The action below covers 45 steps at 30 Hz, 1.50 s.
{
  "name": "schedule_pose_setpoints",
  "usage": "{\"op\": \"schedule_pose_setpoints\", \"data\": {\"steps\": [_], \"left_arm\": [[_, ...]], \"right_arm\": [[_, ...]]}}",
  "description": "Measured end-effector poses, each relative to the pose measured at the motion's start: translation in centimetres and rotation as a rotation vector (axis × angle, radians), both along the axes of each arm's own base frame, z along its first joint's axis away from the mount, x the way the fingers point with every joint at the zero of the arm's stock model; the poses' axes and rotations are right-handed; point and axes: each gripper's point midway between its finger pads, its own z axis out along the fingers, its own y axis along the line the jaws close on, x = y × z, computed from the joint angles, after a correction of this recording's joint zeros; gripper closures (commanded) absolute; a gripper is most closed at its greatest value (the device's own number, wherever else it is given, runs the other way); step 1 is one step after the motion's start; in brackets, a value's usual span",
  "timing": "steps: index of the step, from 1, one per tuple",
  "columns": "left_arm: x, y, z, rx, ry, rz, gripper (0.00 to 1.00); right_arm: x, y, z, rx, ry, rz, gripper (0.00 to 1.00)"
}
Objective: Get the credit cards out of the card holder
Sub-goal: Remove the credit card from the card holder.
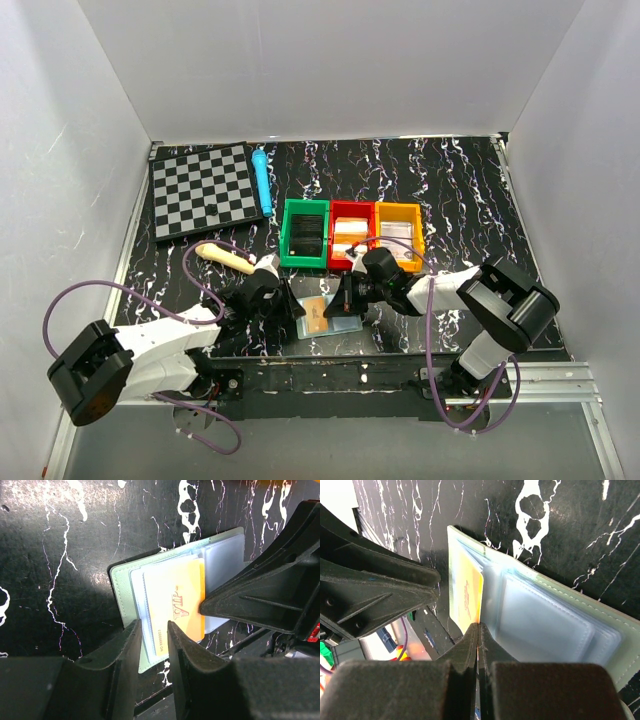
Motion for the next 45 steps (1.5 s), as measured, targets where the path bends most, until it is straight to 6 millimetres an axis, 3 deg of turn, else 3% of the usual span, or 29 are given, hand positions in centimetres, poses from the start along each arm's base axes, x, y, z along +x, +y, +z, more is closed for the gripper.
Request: {"op": "schedule_pose_setpoints", "data": {"steps": [13, 23, 27, 32, 45], "left_arm": [[0.2, -0.2, -1.2, 0.029, 0.016, -0.012, 0.77], [1.0, -1.4, 0.0, -0.027, -0.025, -0.019, 0.79], [1.0, -1.8, -0.2, -0.030, -0.015, -0.027, 0.83], [1.0, -1.8, -1.1, -0.011, 0.017, -0.021, 0.99], [1.7, -3.0, -1.3, -0.036, 0.022, -0.013, 1.00]], "right_arm": [[-0.1, -0.1, -0.2, -0.021, 0.005, 0.010, 0.99], [-0.2, -0.3, -0.1, -0.029, -0.004, 0.019, 0.99], [-0.2, -0.3, -0.1, -0.030, -0.004, 0.019, 0.99], [-0.2, -0.3, -0.1, -0.030, -0.002, 0.019, 0.99], [-0.1, -0.9, -0.1, -0.060, -0.009, 0.000, 0.99]]}}
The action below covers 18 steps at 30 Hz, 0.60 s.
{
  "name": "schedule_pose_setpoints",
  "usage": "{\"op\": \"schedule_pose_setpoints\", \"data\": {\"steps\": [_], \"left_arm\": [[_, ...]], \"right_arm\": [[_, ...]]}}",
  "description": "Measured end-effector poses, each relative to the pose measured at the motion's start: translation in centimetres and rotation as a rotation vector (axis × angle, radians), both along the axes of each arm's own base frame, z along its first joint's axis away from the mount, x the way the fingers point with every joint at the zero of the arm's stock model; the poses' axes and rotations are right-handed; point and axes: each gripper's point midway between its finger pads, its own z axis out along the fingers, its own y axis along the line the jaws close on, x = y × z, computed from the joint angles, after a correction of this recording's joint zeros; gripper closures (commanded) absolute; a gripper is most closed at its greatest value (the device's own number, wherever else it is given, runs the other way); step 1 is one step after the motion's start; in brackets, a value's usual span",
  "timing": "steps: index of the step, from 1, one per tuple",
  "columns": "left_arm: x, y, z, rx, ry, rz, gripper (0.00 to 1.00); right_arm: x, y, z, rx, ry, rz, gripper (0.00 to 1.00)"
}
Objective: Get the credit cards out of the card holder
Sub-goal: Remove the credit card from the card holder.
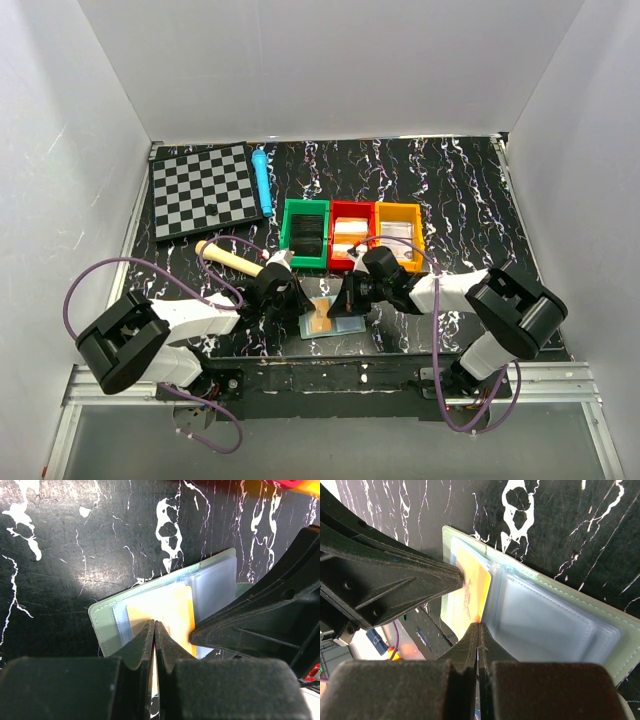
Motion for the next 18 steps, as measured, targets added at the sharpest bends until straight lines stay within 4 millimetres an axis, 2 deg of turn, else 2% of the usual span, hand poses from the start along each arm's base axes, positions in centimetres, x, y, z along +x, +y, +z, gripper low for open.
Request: {"op": "schedule_pose_setpoints", "data": {"steps": [13, 18], "left_arm": [[0.16, 0.14, 0.09, -0.004, -0.009, 0.015, 1.00], [0.08, 0.50, 0.00, 0.005, -0.009, 0.023, 0.88]], "right_arm": [[0.05, -0.28, 0.35, 0.005, -0.018, -0.005, 0.99], [0.03, -0.32, 0.41, 0.007, -0.019, -0.005, 0.99]]}}
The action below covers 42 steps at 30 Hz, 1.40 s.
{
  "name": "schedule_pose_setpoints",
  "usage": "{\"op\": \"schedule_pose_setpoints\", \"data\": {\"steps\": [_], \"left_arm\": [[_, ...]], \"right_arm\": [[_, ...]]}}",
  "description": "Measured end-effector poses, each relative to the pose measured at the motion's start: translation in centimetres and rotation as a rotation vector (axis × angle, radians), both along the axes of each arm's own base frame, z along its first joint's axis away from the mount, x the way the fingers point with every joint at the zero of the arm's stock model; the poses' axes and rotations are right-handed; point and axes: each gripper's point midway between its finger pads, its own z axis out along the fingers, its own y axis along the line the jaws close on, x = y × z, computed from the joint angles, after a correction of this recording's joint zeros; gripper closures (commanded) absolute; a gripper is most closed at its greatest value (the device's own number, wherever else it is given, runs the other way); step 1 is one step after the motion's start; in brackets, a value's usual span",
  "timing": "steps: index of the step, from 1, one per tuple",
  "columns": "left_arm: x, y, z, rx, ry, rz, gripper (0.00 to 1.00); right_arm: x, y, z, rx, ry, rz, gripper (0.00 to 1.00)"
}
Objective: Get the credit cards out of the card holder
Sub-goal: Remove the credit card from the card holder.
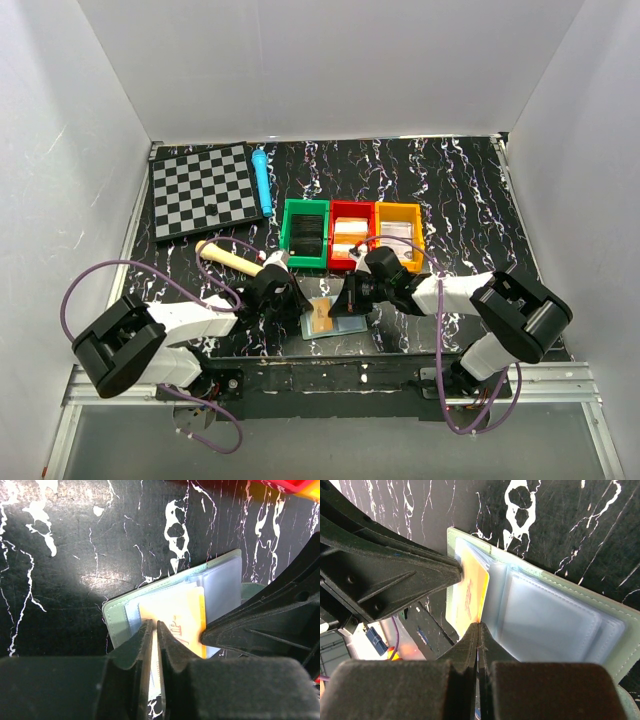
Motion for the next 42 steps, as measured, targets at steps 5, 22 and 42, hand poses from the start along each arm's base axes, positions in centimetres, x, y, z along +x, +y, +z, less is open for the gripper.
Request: {"op": "schedule_pose_setpoints", "data": {"steps": [5, 22, 42], "left_arm": [[-0.12, 0.29, -0.02, 0.003, -0.003, 0.004, 0.87], [-0.16, 0.61, -0.33, 0.012, -0.003, 0.013, 1.00], [-0.18, 0.59, -0.33, 0.004, -0.007, 0.013, 1.00]], "right_arm": [[0.00, 0.01, 0.05, 0.001, -0.001, 0.000, 0.99], [0.09, -0.07, 0.42, 0.010, -0.010, -0.004, 0.99], [0.20, -0.31, 0.85, 0.036, -0.003, -0.018, 0.79]]}}
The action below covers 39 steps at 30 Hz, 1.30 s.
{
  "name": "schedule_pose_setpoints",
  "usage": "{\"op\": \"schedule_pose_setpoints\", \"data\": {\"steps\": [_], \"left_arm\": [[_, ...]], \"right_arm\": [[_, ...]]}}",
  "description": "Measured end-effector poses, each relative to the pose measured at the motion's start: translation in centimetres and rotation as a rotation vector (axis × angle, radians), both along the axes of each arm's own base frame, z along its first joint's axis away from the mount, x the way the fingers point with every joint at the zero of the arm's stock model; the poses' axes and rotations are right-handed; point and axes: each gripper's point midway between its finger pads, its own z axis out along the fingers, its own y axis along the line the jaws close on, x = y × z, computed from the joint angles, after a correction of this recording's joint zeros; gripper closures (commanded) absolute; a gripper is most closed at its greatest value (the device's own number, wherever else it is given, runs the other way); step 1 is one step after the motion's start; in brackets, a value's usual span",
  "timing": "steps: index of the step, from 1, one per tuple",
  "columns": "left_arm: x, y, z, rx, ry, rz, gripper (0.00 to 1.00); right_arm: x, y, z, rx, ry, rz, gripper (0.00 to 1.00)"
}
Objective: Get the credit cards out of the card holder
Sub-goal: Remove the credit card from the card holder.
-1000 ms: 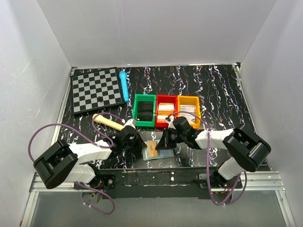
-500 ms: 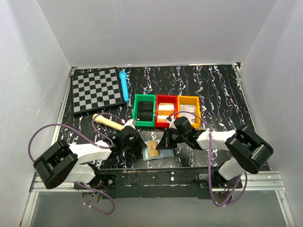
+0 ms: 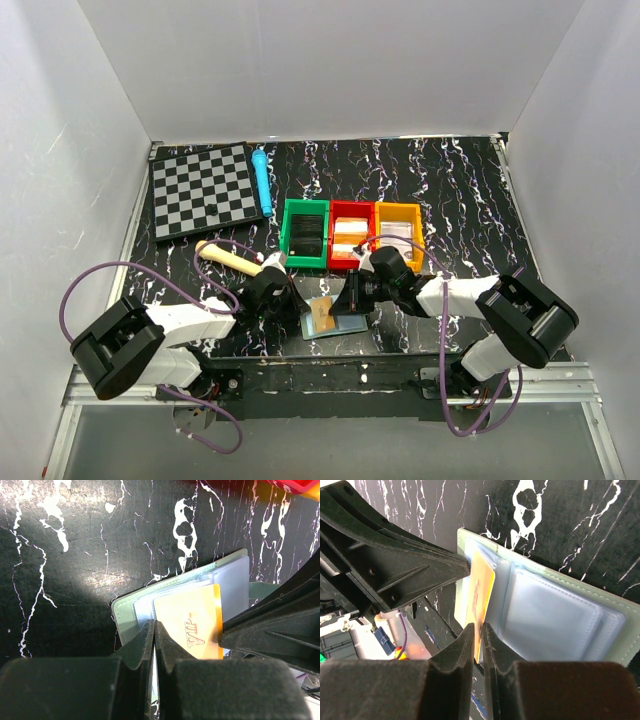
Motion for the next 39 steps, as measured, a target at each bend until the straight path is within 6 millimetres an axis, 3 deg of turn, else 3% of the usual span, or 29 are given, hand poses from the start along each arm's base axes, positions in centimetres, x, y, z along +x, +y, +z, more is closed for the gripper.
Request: {"op": "schedule_pose_setpoints", "data": {"steps": [14, 22, 39], "left_arm": [[0.1, -0.3, 0.0, -0.008, -0.004, -0.004, 1.00], [0.2, -0.3, 0.0, -0.011, -0.007, -0.004, 1.00], [0.2, -0.4, 0.0, -0.028, -0.014, -0.005, 1.00]], "right_arm": [[-0.1, 1.0, 1.0, 0.082, 0.021, 0.017, 0.72], [-0.4, 0.9, 0.4, 0.074, 0.048, 0.023, 0.64], [-0.7, 0.9, -0.5, 0.055, 0.092, 0.022, 0.62]]}}
